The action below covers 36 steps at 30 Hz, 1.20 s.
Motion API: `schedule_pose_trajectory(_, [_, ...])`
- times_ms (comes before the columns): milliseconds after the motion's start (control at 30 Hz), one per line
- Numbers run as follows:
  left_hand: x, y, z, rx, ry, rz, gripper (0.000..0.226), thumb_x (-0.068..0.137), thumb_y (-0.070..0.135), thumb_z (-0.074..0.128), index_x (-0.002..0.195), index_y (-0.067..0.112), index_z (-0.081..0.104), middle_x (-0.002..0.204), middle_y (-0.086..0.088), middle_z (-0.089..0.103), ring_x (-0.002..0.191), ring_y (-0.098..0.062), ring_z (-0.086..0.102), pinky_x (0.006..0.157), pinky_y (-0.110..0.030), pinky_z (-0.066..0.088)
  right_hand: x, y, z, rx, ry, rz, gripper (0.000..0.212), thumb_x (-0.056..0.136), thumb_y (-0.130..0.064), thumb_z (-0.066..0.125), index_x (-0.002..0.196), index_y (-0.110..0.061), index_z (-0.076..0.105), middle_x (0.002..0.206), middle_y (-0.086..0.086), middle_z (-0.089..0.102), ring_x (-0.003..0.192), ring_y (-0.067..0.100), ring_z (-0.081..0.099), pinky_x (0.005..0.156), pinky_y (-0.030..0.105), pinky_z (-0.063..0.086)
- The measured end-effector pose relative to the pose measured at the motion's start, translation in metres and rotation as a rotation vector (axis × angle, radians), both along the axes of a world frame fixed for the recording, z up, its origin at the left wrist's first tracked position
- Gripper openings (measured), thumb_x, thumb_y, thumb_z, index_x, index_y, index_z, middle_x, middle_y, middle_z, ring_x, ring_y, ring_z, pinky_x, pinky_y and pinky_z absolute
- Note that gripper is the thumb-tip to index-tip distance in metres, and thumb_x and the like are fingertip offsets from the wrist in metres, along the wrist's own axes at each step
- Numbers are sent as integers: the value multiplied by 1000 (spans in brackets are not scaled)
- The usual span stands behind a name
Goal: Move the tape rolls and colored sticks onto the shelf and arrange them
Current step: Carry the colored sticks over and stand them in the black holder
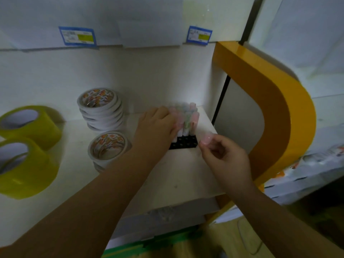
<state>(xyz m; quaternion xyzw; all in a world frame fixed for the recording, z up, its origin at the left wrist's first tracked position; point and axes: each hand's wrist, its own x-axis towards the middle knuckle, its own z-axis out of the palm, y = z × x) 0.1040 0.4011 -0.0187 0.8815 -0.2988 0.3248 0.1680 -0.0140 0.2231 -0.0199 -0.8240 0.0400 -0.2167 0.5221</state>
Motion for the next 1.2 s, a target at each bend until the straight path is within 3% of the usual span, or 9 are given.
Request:
schedule_pose_trajectory(167, [-3,1,-6,-28,27,12,9,82,24,67,85,16,64,90,-5,57,79,-28,53,71,-38,41,38,6,2,-63,18,50,13,91,-25,71,102,-30,74,91,-15,74,87,-2,68,80,19,55])
schedule_pose_trajectory(233, [-2,3,-8,-28,49,9,10,82,25,66,88,17,65,92,-5,58,81,-29,53,72,-42,44,53,9,1,-97,33,49,16,91,-27,71,106,-25,76,91,-15,74,86,-4,68,80,18,55])
schedule_pose_trajectory(500, [-2,5,-7,-49,99,-11,15,87,30,55,91,19,64,96,-1,58,88,-27,54,77,-42,45,78,16,-8,-256,112,20,7,90,-28,71,93,-26,78,81,-13,74,77,-2,67,72,12,49])
schedule_pose_trajectory(800, [-1,4,-6,-83,127,-31,12,81,24,65,91,18,66,97,-1,60,89,-26,56,78,-42,46,79,25,-22,-371,64,5,8,94,-28,63,88,-22,66,82,-7,70,76,9,65,73,34,57])
schedule_pose_trajectory(900, [-2,3,-6,-95,121,-10,11,80,23,65,90,17,65,97,-2,60,88,-26,54,77,-42,45,81,26,-27,-382,62,-18,7,94,-27,64,89,-22,65,83,-6,68,77,9,63,73,31,56])
schedule_pose_trajectory(1067, [-6,2,-6,-84,135,5,13,80,22,66,92,16,65,98,-2,59,91,-27,53,78,-42,45,78,30,-27,-354,64,-24,6,94,-25,64,88,-24,64,84,-8,67,77,6,62,69,15,48])
schedule_pose_trajectory(1200, [-10,1,-5,-70,149,25,18,78,22,65,95,17,65,100,-3,60,92,-27,53,78,-41,44,77,29,-24,-372,85,-28,7,94,-25,63,87,-23,62,83,-6,66,76,8,60,68,18,47])
